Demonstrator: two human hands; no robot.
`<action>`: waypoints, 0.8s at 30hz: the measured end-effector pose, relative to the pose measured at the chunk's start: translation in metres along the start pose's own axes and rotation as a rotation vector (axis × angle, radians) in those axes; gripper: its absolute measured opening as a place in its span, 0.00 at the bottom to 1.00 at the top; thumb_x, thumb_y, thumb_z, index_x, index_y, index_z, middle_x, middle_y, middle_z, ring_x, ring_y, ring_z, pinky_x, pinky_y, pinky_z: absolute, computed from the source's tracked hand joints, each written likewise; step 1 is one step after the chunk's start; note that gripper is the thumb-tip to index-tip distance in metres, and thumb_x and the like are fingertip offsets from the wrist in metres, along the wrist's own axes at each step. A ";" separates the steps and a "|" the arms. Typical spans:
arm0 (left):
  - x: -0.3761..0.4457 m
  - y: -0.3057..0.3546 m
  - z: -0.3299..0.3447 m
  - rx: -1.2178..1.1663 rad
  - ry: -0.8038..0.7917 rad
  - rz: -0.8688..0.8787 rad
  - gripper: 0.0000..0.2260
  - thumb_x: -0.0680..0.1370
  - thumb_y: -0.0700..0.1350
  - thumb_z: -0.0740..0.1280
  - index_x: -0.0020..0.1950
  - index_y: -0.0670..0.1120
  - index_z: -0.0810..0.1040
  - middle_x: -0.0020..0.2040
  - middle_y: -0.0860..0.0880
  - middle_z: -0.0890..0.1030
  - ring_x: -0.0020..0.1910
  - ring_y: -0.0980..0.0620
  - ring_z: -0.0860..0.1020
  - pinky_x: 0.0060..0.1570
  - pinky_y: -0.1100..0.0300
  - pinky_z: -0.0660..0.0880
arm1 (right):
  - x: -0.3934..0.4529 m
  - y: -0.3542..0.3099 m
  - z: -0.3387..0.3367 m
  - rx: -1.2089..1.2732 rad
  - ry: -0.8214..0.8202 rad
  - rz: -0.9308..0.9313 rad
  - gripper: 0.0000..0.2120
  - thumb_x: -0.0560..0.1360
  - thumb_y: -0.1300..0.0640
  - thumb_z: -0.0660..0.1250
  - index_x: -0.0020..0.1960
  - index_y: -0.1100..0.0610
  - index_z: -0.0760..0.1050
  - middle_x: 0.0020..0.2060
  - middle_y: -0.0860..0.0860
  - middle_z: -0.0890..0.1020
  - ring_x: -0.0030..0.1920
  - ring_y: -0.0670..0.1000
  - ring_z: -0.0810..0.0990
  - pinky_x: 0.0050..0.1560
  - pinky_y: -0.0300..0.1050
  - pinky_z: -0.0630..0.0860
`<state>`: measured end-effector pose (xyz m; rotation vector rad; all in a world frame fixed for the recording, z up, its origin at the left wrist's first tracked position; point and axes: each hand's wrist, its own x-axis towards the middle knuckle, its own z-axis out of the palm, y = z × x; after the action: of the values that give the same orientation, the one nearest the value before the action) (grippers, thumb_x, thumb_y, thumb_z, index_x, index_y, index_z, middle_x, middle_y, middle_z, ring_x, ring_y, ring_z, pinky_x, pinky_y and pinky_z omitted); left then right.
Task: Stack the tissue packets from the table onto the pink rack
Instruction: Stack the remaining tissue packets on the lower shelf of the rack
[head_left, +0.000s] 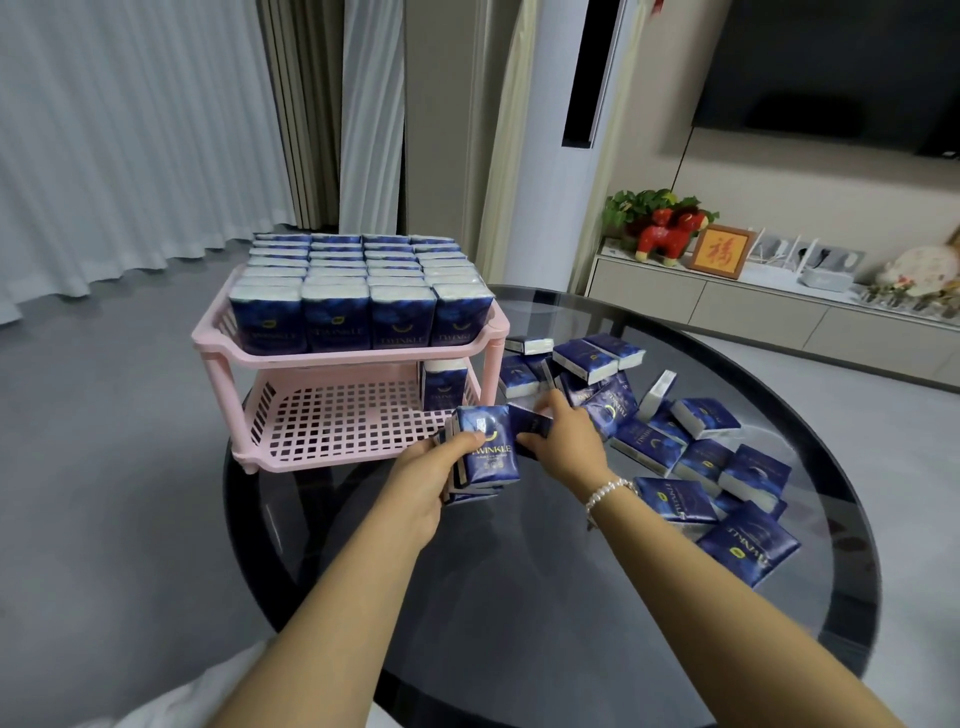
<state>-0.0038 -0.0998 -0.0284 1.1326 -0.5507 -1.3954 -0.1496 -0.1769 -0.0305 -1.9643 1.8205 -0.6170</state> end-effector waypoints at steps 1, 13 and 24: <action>-0.001 0.000 0.000 -0.002 -0.003 0.006 0.05 0.74 0.37 0.70 0.48 0.43 0.81 0.39 0.47 0.85 0.41 0.49 0.82 0.48 0.54 0.78 | -0.005 0.002 -0.002 0.066 0.017 -0.009 0.18 0.72 0.54 0.70 0.59 0.55 0.70 0.56 0.60 0.74 0.53 0.59 0.76 0.47 0.43 0.68; -0.006 -0.001 -0.005 0.154 0.025 0.027 0.05 0.74 0.40 0.70 0.49 0.45 0.82 0.47 0.45 0.85 0.48 0.46 0.82 0.55 0.52 0.76 | -0.062 0.006 -0.064 0.650 0.024 -0.072 0.17 0.71 0.59 0.73 0.54 0.57 0.67 0.45 0.51 0.83 0.45 0.50 0.82 0.44 0.41 0.76; -0.020 0.002 0.002 0.160 -0.191 -0.009 0.13 0.73 0.41 0.71 0.57 0.44 0.79 0.53 0.44 0.84 0.53 0.46 0.81 0.56 0.53 0.76 | -0.067 0.000 -0.056 0.772 -0.114 -0.227 0.11 0.75 0.60 0.68 0.56 0.55 0.78 0.48 0.46 0.82 0.43 0.40 0.80 0.45 0.30 0.76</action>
<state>-0.0078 -0.0818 -0.0200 1.1359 -0.8067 -1.4974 -0.1854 -0.1095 0.0121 -1.6152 1.0510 -1.0577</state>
